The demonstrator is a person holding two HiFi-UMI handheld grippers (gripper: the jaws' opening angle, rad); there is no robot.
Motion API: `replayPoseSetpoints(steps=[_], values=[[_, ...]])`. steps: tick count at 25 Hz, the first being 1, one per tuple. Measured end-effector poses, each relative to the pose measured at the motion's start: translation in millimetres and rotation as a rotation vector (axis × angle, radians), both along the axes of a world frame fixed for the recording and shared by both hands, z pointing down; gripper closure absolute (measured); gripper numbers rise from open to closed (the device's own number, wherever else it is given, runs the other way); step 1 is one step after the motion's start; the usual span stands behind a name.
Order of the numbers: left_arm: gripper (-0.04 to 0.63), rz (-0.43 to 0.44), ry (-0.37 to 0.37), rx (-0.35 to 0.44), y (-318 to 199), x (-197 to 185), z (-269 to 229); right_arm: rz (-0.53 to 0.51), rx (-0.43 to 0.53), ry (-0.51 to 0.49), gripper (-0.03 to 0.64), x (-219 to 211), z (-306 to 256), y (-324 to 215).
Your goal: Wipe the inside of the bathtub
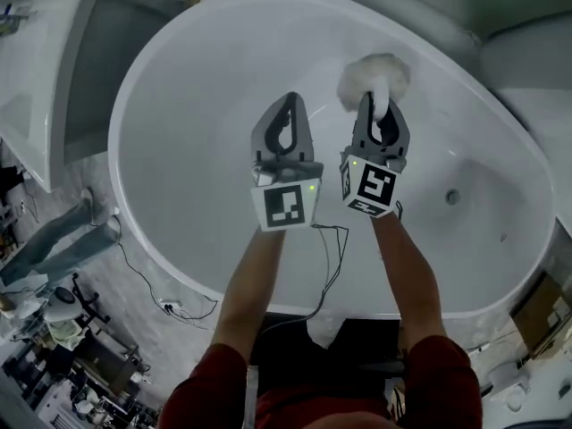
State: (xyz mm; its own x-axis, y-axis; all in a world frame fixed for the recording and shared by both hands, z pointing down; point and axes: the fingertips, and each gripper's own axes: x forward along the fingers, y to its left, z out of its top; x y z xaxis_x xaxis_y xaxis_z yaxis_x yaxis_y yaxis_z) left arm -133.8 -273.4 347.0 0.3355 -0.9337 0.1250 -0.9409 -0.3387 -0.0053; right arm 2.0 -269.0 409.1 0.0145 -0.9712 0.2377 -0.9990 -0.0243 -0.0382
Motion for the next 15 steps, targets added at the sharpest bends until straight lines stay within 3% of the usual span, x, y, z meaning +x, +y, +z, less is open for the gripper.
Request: replayPoseSetpoints(steps=[4,15], values=[[0.58,-0.051,0.013,0.002,-11.3,-37.6,-2.5,-0.041,-0.003,-0.002,0.529,-40.7,-0.5,-29.7],[0.58,-0.084,0.004,0.0,-17.2,-64.4,8.8,-0.046,-0.018,0.051,0.528,-72.0,22.2,-117.9]])
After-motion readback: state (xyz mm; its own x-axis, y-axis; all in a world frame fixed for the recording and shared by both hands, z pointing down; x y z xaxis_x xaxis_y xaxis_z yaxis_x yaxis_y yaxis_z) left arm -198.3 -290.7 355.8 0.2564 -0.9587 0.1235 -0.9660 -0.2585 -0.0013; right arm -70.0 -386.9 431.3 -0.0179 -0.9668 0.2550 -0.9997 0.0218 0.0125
